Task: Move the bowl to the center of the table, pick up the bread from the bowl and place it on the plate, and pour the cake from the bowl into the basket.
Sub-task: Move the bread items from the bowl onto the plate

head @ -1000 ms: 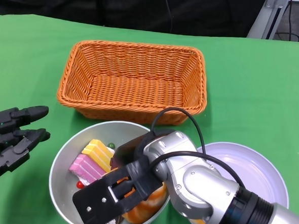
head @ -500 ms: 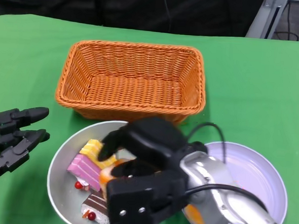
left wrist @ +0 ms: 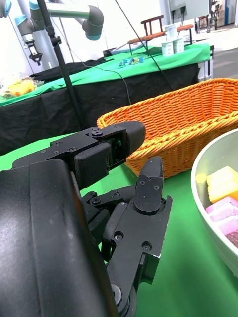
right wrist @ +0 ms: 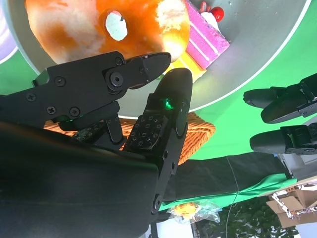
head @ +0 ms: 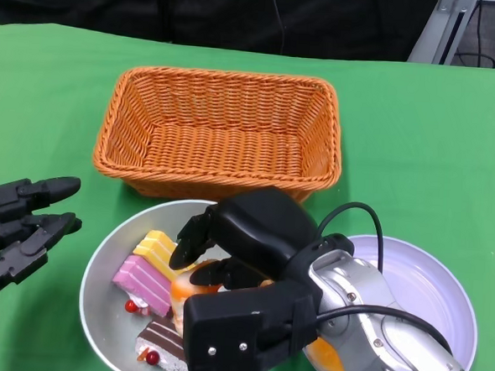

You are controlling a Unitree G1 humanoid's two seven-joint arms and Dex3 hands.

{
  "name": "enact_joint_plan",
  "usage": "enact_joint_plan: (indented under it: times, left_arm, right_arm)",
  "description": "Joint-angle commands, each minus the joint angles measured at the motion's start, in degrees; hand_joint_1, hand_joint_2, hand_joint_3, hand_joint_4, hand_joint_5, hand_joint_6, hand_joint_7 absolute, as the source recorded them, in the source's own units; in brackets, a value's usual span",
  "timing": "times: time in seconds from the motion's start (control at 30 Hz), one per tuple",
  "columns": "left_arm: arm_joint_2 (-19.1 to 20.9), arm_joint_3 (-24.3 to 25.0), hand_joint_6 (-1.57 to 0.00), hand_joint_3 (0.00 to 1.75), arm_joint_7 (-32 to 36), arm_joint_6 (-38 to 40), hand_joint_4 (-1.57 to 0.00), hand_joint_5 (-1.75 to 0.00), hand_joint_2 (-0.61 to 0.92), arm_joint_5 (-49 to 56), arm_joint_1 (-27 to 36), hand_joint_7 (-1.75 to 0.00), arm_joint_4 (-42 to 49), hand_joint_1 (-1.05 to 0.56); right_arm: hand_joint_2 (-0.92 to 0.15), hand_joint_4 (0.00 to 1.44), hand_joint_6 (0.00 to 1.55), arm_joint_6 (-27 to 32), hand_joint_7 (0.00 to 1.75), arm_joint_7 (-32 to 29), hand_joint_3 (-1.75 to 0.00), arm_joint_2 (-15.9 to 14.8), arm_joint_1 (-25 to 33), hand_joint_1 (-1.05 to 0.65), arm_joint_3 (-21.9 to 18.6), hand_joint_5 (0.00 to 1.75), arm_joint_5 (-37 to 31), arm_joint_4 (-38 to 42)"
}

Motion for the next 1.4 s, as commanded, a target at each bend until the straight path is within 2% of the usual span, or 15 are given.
enact_joint_plan:
  times: [0.03, 0.3, 0.33, 0.37, 0.47, 0.53, 0.6, 0.67, 0.8, 0.87, 0.9, 0.93, 1.13, 1.27, 1.4]
  left_arm:
    - [0.95, 0.65, -1.06, 0.19, 0.79, -0.05, -0.84, -0.62, 0.92, -0.02, 0.13, -0.03, -0.16, -0.20]
    - [1.02, 0.61, -1.06, 0.19, 1.04, -0.05, -0.84, -0.62, 0.92, 0.40, 0.15, -0.03, -0.09, -0.20]
    - [1.03, 0.61, -1.06, 0.19, 0.96, 0.00, -0.84, -0.62, 0.92, 0.35, 0.17, -0.03, -0.12, -0.20]
    - [1.04, 0.62, -1.05, 0.20, 0.84, 0.03, -0.84, -0.63, 0.92, 0.26, 0.17, -0.02, -0.12, -0.20]
    - [1.19, 0.56, -1.05, 0.20, 0.88, 0.30, -0.82, -0.62, 0.92, 0.45, 0.24, -0.02, -0.22, -0.21]
    - [1.15, 0.59, -1.05, 0.19, 0.68, 0.66, -0.82, -0.62, 0.92, 0.17, 0.28, -0.02, -0.45, -0.22]
    - [1.00, 0.70, -1.06, 0.19, 0.46, 0.83, -0.84, -0.63, 0.92, -0.27, 0.22, -0.02, -0.52, -0.22]
    - [0.83, 0.73, -1.07, 0.17, 0.82, 1.08, -0.85, -0.63, 0.92, -0.23, 0.16, -0.03, -0.62, -0.22]
    - [1.34, 0.41, -1.07, 0.16, 1.22, -0.28, -0.83, -0.63, 0.92, 1.23, -0.07, -0.03, 0.41, -0.26]
    - [1.42, 0.36, -1.08, 0.15, 1.76, -1.08, -0.80, -0.68, 0.92, 2.17, -0.24, -0.03, 0.99, -0.27]
    - [1.40, 0.36, -1.08, 0.14, 1.94, -1.15, -0.71, -0.88, 0.92, 2.40, -0.27, -0.03, 1.08, -0.28]
    - [1.38, 0.36, -1.09, 0.14, 2.07, -1.19, -0.67, -0.96, 0.92, 2.54, -0.30, -0.03, 1.15, -0.28]
    - [1.39, 0.53, -1.09, 0.14, 0.76, -2.02, -0.58, -1.17, 0.92, 1.37, -0.51, -0.02, 2.00, -0.29]
    - [1.41, 0.44, -1.08, 0.14, 0.61, -1.41, -0.65, -0.99, 0.92, 1.00, -0.37, -0.01, 1.71, -0.30]
    - [1.31, 0.43, -1.08, 0.14, 0.75, -0.97, -0.74, -0.80, 0.92, 0.75, -0.28, -0.01, 1.48, -0.26]
  right_arm:
    - [-0.92, 0.79, 1.19, -0.82, 0.03, -0.60, -0.03, -0.22, -0.22, -0.30, -0.52, 1.63, 0.52, -0.12]
    - [-0.92, 0.78, 1.18, 0.54, 0.02, 0.82, -0.09, -0.28, -0.47, -0.31, -0.35, 1.63, -0.26, -0.79]
    - [-0.92, 0.78, 1.17, 0.94, 0.01, 1.52, -0.08, -0.37, -0.56, -0.31, -0.30, 1.59, -0.39, -1.18]
    - [-0.92, 0.81, 1.14, 1.43, 0.01, 2.47, -0.07, -0.51, -0.66, -0.32, -0.24, 1.37, -0.53, -1.70]
    - [-0.92, 0.85, 1.06, 3.13, 0.00, 6.35, -0.06, -1.08, -0.74, -0.33, -0.20, 0.89, -0.59, -3.92]
    - [-0.92, 0.82, 0.97, 5.04, 0.00, 9.01, -0.05, -1.32, -0.67, -0.37, 0.29, 0.73, -1.72, -5.88]
    - [-0.91, 0.78, 0.84, 6.51, 0.00, 11.61, -0.03, -1.78, -0.86, -0.44, 1.12, 0.64, -3.44, -7.85]
    - [-0.92, 0.67, 0.66, 8.32, 0.00, 15.31, -0.06, -2.37, -1.46, -0.55, 2.30, 0.54, -6.16, -10.15]
    - [-0.92, 0.67, 0.49, 11.86, 0.00, 22.98, -0.12, -2.48, -2.09, -0.72, 4.12, 0.19, -10.96, -14.91]
    - [-0.92, 0.68, 0.45, 12.55, 0.00, 24.57, -0.12, -2.25, -1.77, -0.75, 4.78, 0.16, -12.74, -16.43]
    - [-0.92, 0.71, 0.43, 12.69, 0.00, 24.86, -0.12, -2.20, -1.58, -0.79, 5.13, 0.15, -13.64, -16.94]
    - [-0.92, 0.72, 0.42, 12.78, 0.00, 25.08, -0.12, -2.17, -1.45, -0.81, 5.37, 0.15, -14.28, -17.29]
    - [-0.92, 0.75, 0.38, 11.97, 0.00, 26.24, -0.14, -2.62, -1.78, -0.89, 6.15, 0.14, -17.23, -17.57]
    - [-0.92, 0.78, 0.39, 10.45, 0.01, 26.91, -0.17, -3.54, -2.81, -0.91, 6.93, 0.14, -20.00, -16.59]
    - [-0.92, 0.74, 0.40, 9.53, 0.01, 33.65, -0.28, -3.91, -5.99, -0.93, 7.71, 0.11, -22.53, -14.32]
